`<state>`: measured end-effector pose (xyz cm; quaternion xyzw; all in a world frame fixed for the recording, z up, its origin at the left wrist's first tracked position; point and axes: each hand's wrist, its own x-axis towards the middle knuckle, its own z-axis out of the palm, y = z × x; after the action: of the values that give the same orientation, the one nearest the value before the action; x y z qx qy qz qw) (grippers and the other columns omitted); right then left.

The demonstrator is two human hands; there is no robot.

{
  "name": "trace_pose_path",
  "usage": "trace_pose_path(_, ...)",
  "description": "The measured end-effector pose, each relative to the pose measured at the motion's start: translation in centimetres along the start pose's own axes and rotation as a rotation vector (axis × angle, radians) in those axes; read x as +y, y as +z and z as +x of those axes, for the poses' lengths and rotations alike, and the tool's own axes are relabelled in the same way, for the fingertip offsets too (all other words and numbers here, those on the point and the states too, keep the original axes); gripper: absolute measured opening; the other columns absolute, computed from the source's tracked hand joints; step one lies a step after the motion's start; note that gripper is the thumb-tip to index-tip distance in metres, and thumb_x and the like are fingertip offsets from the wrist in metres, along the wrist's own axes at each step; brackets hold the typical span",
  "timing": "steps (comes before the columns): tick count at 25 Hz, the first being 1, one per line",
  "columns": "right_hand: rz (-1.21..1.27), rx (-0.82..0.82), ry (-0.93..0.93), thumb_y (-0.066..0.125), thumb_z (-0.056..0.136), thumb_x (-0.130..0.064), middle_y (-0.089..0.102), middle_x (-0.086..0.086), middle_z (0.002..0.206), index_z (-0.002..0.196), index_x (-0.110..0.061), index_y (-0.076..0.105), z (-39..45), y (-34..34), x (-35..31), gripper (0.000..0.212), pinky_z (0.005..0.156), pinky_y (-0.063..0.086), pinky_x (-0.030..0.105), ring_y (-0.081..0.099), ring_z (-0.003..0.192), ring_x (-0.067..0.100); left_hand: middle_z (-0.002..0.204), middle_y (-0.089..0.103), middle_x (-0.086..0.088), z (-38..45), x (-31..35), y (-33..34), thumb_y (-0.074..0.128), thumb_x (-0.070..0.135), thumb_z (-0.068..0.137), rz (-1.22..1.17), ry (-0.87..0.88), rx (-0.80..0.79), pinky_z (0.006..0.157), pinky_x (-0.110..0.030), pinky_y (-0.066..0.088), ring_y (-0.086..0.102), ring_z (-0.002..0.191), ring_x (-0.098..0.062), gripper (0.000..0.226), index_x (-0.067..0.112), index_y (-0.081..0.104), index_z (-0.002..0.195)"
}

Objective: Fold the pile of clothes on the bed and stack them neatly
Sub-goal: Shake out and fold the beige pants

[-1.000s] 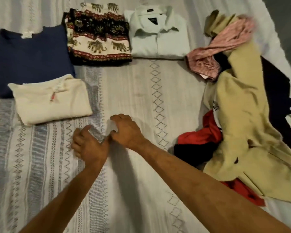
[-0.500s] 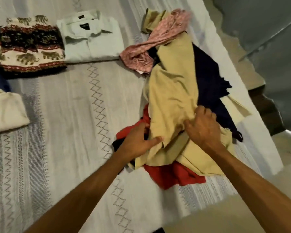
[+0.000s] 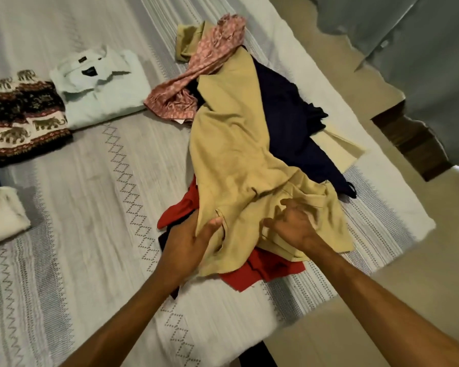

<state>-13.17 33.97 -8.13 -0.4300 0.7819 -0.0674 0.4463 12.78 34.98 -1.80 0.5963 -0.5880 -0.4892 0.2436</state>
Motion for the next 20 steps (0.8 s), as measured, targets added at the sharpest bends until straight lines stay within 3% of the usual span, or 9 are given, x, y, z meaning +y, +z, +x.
trace_pose_path(2, 0.206, -0.128, -0.044, 0.079, 0.087, -0.045, 0.051, 0.005, 0.149, 0.156, -0.023, 0.032, -3.5, -0.2, -2.1, 0.085, 0.106, 0.049, 0.039, 0.057, 0.126, 0.020, 0.113, 0.067, 0.040, -1.7, 3.4, -1.3, 0.060, 0.038, 0.104, -0.075, -0.023, 0.025, 0.085, -0.005, 0.047, 0.062, 0.108, 0.016, 0.025, 0.044, 0.062, 0.129)
trace_pose_path(4, 0.304, -0.196, -0.252, 0.085, 0.082, -0.044, 0.033, -0.003, 0.162, 0.163, -0.033, 0.012, -8.5, -0.3, -4.9, 0.110, 0.114, 0.045, 0.038, 0.049, 0.137, 0.012, 0.114, 0.073, 0.025, -2.6, 6.4, -2.6, 0.061, 0.042, 0.103, -0.196, -0.084, 0.025, 0.091, -0.019, 0.053, 0.068, 0.107, 0.004, 0.025, 0.037, 0.068, 0.126)
trace_pose_path(7, 0.143, 0.022, -0.624, 0.089, 0.075, -0.054, -0.007, -0.016, 0.170, 0.162, -0.036, -0.015, -17.2, -2.0, -9.5, 0.137, 0.126, 0.021, 0.033, 0.004, 0.158, 0.005, 0.111, 0.078, 0.008, -2.4, 13.2, -4.6, 0.067, 0.040, 0.100, -0.391, -0.132, -0.024, 0.099, -0.046, 0.057, 0.074, 0.105, -0.013, 0.021, 0.030, 0.072, 0.118)
trace_pose_path(10, 0.057, 0.183, -0.675, 0.083, 0.074, -0.064, -0.019, -0.018, 0.170, 0.160, -0.035, -0.024, -26.5, -5.3, -14.9, 0.141, 0.128, 0.010, 0.035, -0.013, 0.158, 0.006, 0.108, 0.076, -0.003, -3.8, 22.6, -7.7, 0.073, 0.047, 0.087, -0.404, -0.063, -0.022, 0.097, -0.051, 0.058, 0.074, 0.100, -0.023, 0.034, 0.027, 0.063, 0.112)
trace_pose_path(12, 0.145, 0.416, -0.674, 0.071, 0.086, -0.054, 0.015, -0.009, 0.172, 0.166, -0.029, 0.004, -31.1, -8.6, -17.6, 0.108, 0.126, 0.027, 0.038, 0.018, 0.157, 0.010, 0.113, 0.073, -0.008, -5.5, 28.4, -9.9, 0.075, 0.039, 0.091, -0.427, -0.013, -0.076, 0.095, -0.048, 0.060, 0.073, 0.099, -0.023, 0.040, 0.019, 0.057, 0.120)
trace_pose_path(14, 0.258, 0.709, -0.720, 0.058, 0.094, -0.024, 0.064, -0.003, 0.138, 0.149, -0.023, 0.052, -35.1, -13.2, -19.1, 0.056, 0.101, 0.053, 0.040, 0.060, 0.122, 0.009, 0.119, 0.071, -0.012, -8.1, 33.9, -12.8, 0.071, 0.030, 0.098, -0.466, 0.079, -0.172, 0.086, -0.039, 0.063, 0.074, 0.097, -0.020, 0.041, 0.013, 0.050, 0.129)
trace_pose_path(16, 0.349, 0.841, -0.724, 0.051, 0.094, -0.003, 0.074, 0.002, 0.101, 0.117, -0.018, 0.072, -39.8, -18.6, -20.8, 0.035, 0.081, 0.057, 0.043, 0.069, 0.091, 0.016, 0.127, 0.066, -0.006, -11.7, 38.7, -15.9, 0.068, 0.039, 0.099, -0.416, 0.244, -0.317, 0.090, -0.033, 0.060, 0.070, 0.108, -0.012, 0.047, 0.020, 0.043, 0.134)
trace_pose_path(17, 0.387, 0.861, -0.727, 0.050, 0.095, -0.002, 0.074, 0.004, 0.094, 0.106, -0.019, 0.073, -42.4, -21.7, -22.0, 0.030, 0.078, 0.058, 0.041, 0.069, 0.087, 0.020, 0.132, 0.063, 0.001, -13.2, 40.8, -17.1, 0.068, 0.047, 0.097, -0.323, 0.372, -0.391, 0.096, -0.031, 0.056, 0.066, 0.115, -0.007, 0.052, 0.027, 0.039, 0.136)
trace_pose_path(20, 0.456, 0.841, -0.786, 0.063, 0.101, -0.030, 0.076, -0.006, 0.094, 0.096, -0.032, 0.076, -49.2, -29.5, -25.5, 0.014, 0.081, 0.057, 0.027, 0.071, 0.090, 0.011, 0.144, 0.046, 0.013, -16.4, 45.2, -18.1, 0.083, 0.061, 0.077, 0.080, 0.759, -0.412, 0.110, -0.033, 0.046, 0.050, 0.133, -0.004, 0.088, 0.040, 0.026, 0.141)
